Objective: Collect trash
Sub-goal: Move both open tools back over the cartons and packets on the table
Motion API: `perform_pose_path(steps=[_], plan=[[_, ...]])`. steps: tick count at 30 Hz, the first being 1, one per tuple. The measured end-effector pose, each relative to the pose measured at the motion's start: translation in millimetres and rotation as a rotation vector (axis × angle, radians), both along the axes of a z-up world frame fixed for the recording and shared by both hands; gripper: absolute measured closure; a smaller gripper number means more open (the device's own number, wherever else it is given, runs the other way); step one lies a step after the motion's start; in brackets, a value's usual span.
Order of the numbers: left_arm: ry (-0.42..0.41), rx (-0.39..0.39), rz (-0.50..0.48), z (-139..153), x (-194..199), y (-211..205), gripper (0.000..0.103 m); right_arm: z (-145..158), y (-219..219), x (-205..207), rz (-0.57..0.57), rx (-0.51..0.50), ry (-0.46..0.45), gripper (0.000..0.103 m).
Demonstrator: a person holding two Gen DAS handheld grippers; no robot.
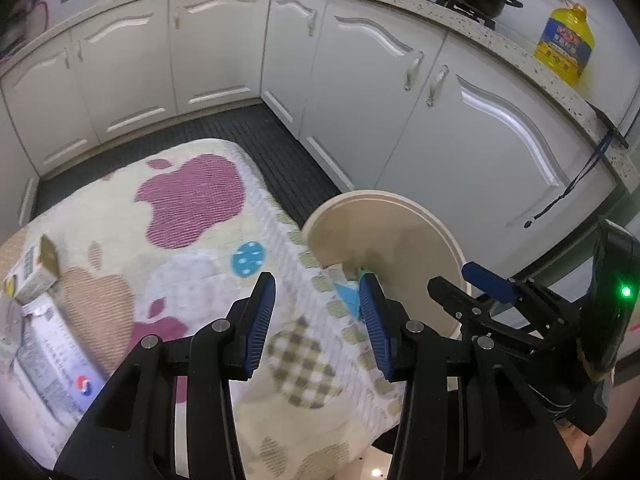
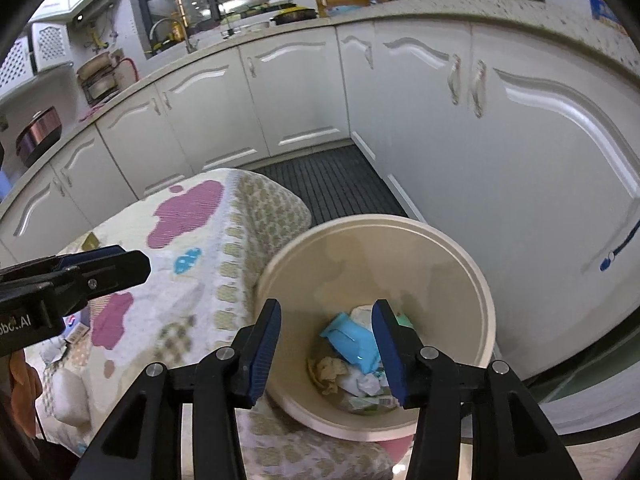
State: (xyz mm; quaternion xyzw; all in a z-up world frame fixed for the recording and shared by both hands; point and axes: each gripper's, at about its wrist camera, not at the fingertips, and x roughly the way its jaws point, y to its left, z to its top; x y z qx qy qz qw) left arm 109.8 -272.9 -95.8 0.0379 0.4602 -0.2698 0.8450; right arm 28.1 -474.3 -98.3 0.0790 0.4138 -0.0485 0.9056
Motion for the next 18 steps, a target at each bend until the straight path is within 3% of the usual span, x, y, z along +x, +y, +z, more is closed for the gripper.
perform_pose_path(steps=[9, 12, 18], plan=[[-0.033, 0.01, 0.076, 10.2, -6.2, 46.7, 0.06, 12.2, 44.9, 7.2, 0.081, -0.006, -0.016, 0.055], [-0.033, 0.002, 0.101, 12.0, -8.1, 65.2, 0.053, 15.1, 61.0, 9.9, 0.109, -0.005, -0.021, 0.048], [-0.023, -0.03, 0.156, 16.6, -9.0, 113.1, 0.049, 19.1, 98.4, 20.3, 0.201, 0.008, -0.02, 0.047]])
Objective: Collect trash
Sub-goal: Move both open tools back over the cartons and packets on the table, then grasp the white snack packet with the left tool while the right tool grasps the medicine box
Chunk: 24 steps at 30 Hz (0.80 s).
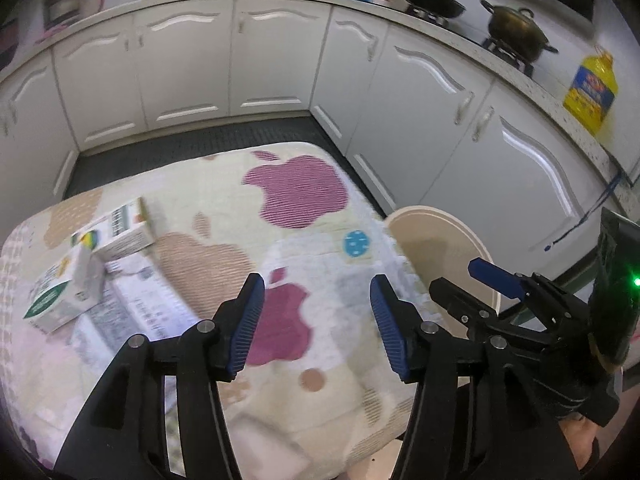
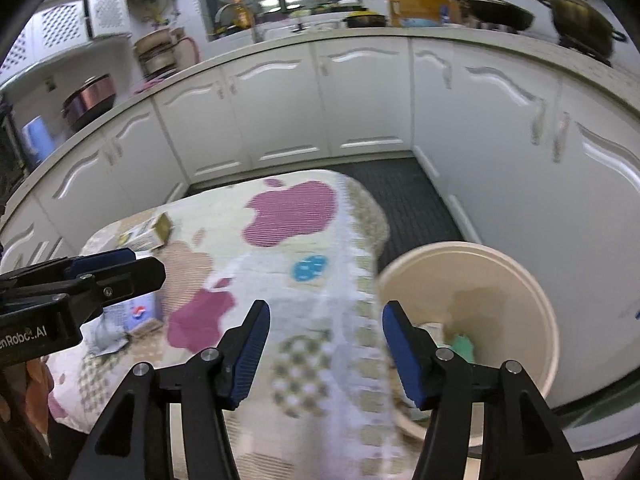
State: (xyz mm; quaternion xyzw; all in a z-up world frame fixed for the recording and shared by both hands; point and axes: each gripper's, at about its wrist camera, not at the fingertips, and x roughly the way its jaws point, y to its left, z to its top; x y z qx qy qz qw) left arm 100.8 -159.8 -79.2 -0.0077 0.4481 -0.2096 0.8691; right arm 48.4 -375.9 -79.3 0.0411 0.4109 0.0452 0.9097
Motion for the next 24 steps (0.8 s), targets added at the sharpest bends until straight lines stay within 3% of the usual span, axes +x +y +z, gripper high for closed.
perform_pose_path(steps=[5, 16, 24], plan=[[0.017, -0.014, 0.061, 1.7, 1.8, 54.1, 0.041, -1.7, 33.7, 11.5, 0.08, 0.024, 0.013, 0.046], [0.074, -0.02, 0.238, -12.6, 8.8, 181.2, 0.039, -23.2, 108.7, 40.1, 0.251, 0.072, 0.102, 0.043], [0.191, -0.091, 0.263, -50.6, -3.9, 203.6, 0.032, -50.3, 167.2, 63.9, 0.362, 0.013, 0.174, 0.043]])
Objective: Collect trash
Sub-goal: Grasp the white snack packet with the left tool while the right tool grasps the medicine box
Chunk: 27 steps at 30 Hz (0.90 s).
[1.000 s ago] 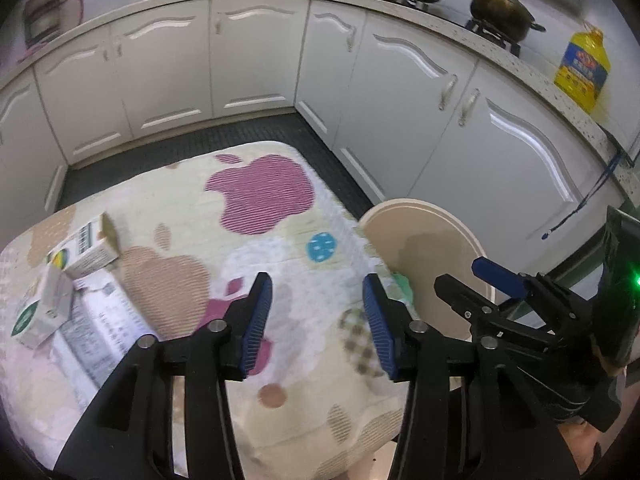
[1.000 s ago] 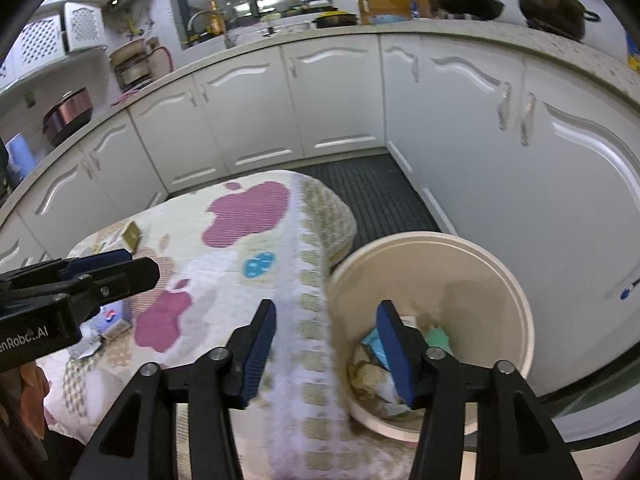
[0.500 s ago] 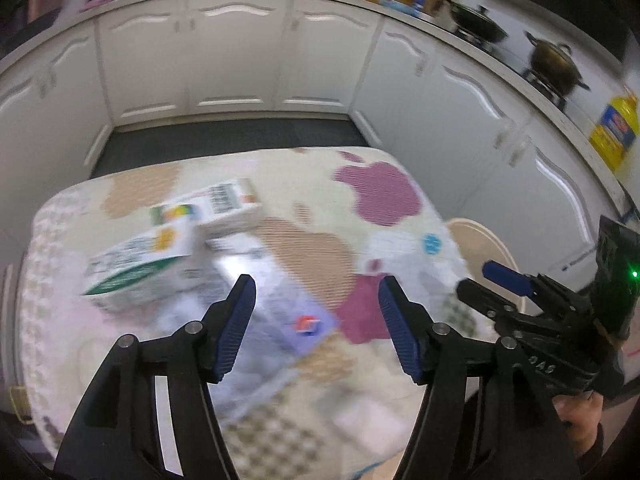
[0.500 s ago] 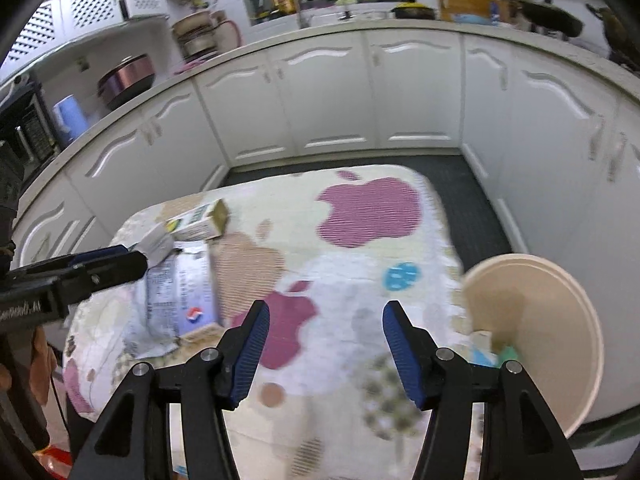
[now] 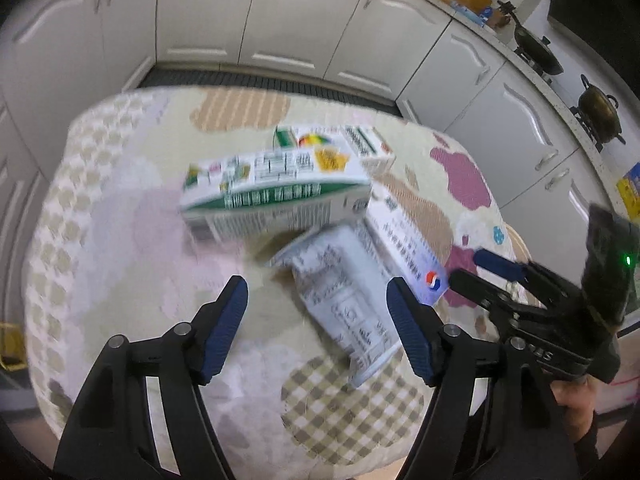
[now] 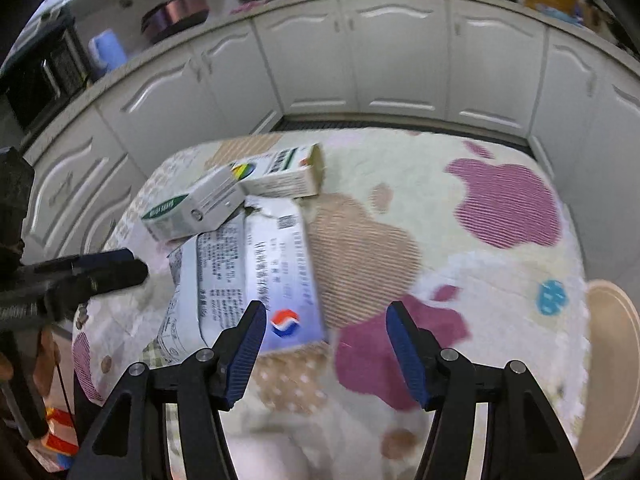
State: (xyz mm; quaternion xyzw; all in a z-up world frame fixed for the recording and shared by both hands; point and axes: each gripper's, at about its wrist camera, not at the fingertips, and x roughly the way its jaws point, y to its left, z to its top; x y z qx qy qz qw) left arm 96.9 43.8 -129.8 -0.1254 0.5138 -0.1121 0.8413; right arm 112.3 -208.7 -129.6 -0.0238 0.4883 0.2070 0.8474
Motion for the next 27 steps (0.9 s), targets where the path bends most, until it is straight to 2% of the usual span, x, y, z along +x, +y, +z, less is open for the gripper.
perform_pose_path(steps=[4, 7, 8, 9, 12, 15, 18, 20, 22, 23, 24, 25, 26, 27], plan=[[0.035, -0.039, 0.011, -11.4, -0.5, 2.7, 0.032, -16.5, 26.8, 14.4, 0.066, -0.058, 0.034, 0.043], [0.039, -0.069, 0.033, -13.2, 1.8, 7.8, 0.032, -25.9, 32.7, 23.5, 0.08, -0.061, 0.044, 0.043], [0.042, -0.079, 0.038, -14.1, 3.1, 8.5, 0.03, -29.6, 32.2, 26.3, 0.076, -0.065, 0.062, 0.043], [0.045, -0.09, 0.043, -15.5, 4.4, 9.0, 0.03, -31.7, 31.2, 27.8, 0.075, -0.06, 0.073, 0.052], [0.061, -0.125, 0.05, -21.0, 10.0, 3.5, 0.029, -29.4, 21.6, 22.8, 0.071, -0.05, 0.049, 0.054], [0.067, -0.127, 0.052, -27.5, 15.6, -6.8, 0.029, -25.7, 5.6, 19.3, 0.048, -0.019, 0.06, 0.055], [0.087, -0.123, 0.053, -34.9, 20.9, -18.7, 0.029, -26.9, -6.7, 12.8, 0.039, -0.045, 0.073, 0.054], [0.057, -0.094, 0.06, -34.0, 21.7, -24.8, 0.029, -26.5, -8.3, 12.1, 0.052, -0.045, 0.081, 0.054], [0.052, -0.087, 0.059, -34.7, 22.2, -27.7, 0.029, -24.3, -7.9, 11.9, 0.053, -0.042, 0.07, 0.044], [0.047, -0.088, 0.06, -35.1, 22.0, -27.5, 0.032, -22.9, -7.2, 12.8, 0.05, -0.037, 0.06, 0.043], [0.043, -0.089, 0.059, -35.3, 21.9, -27.3, 0.039, -22.0, -7.2, 13.3, 0.046, -0.031, 0.048, 0.043], [0.04, -0.081, 0.051, -35.4, 21.6, -27.4, 0.05, -21.5, -4.5, 15.5, 0.047, -0.022, 0.041, 0.043], [0.04, -0.07, 0.04, -35.8, 21.3, -27.3, 0.053, -22.3, -2.6, 17.4, 0.051, -0.012, 0.039, 0.043], [0.038, -0.072, 0.035, -35.6, 20.2, -26.1, 0.055, -24.7, -0.9, 19.6, 0.051, -0.009, 0.039, 0.05]])
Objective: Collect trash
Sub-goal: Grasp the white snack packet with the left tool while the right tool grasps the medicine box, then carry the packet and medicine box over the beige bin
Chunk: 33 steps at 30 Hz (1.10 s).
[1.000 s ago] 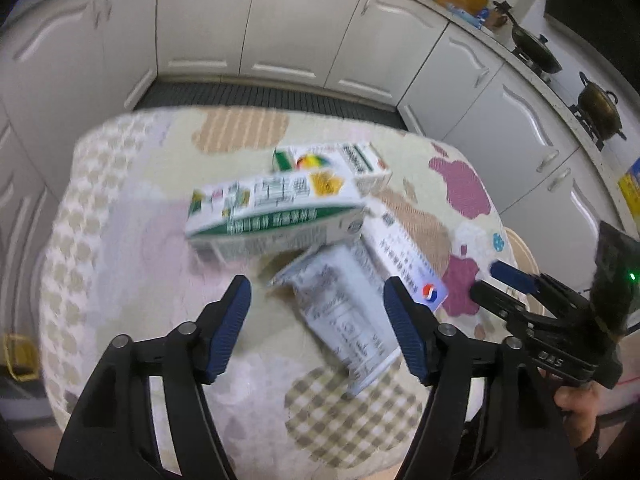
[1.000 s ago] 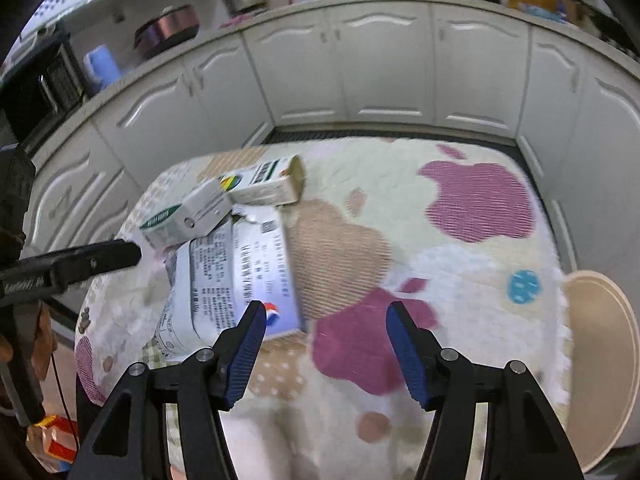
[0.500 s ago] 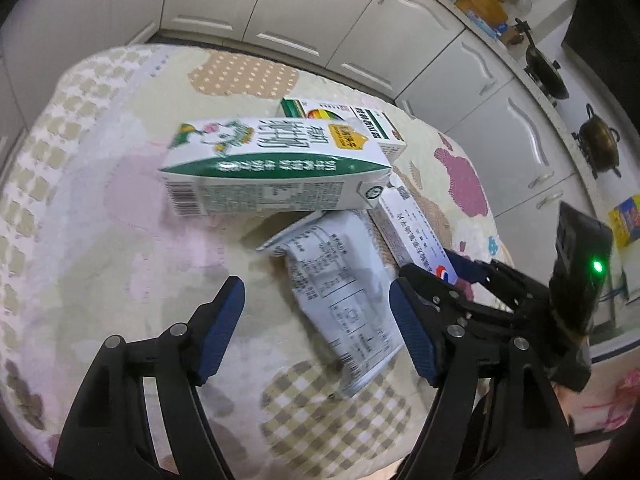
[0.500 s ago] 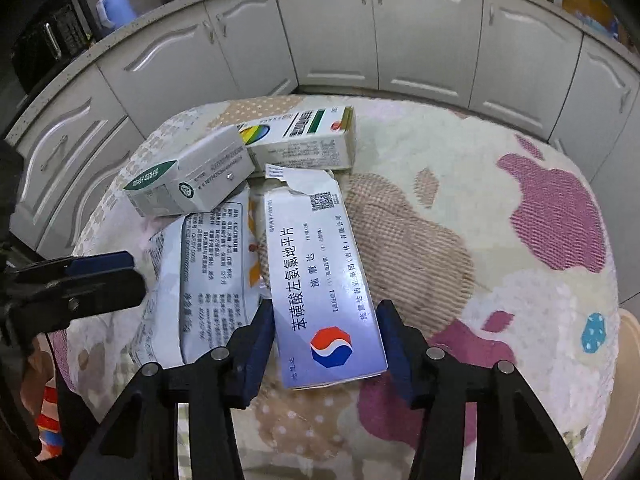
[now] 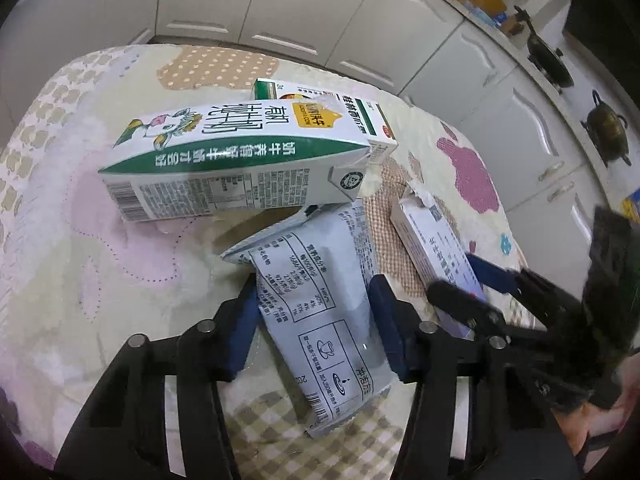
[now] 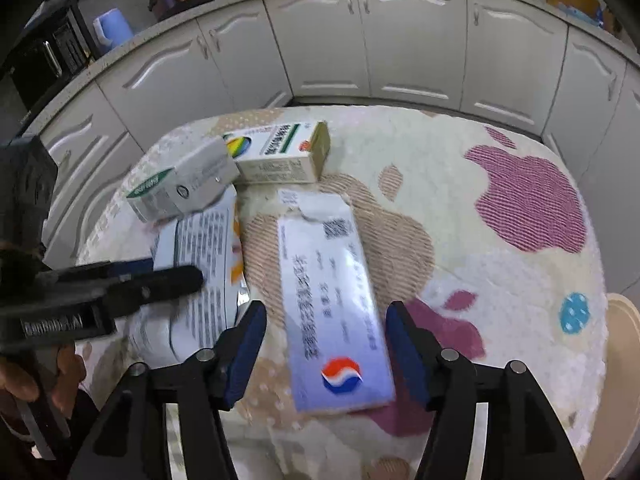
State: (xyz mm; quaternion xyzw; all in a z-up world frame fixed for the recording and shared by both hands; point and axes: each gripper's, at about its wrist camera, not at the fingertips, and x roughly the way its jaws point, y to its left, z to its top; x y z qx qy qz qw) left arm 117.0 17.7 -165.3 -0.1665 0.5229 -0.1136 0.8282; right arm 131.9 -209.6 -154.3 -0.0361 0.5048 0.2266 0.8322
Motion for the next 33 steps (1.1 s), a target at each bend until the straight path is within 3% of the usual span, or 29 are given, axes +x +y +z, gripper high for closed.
perform_pose_path(steps=[1, 3, 12, 23, 33], plan=[[0.002, -0.005, -0.004, 0.3, -1.8, 1.4, 0.059, -2.9, 0.8, 1.1, -0.004, -0.004, 0.003, 0.055], [0.0, -0.011, -0.015, 3.9, -8.1, 4.9, 0.066, -2.2, -2.5, -0.5, -0.017, 0.02, -0.008, 0.056], [-0.102, -0.005, -0.099, 51.8, -35.8, -12.3, 0.068, 43.5, -41.0, -29.0, -0.081, 0.094, -0.11, 0.057], [-0.189, 0.027, -0.206, 89.4, -28.9, -87.9, 0.068, 79.0, -97.4, -65.9, -0.192, 0.087, -0.19, 0.057], [-0.226, 0.083, -0.332, 99.1, -24.4, -166.9, 0.068, 92.0, -161.4, -85.1, -0.324, 0.072, -0.225, 0.057]])
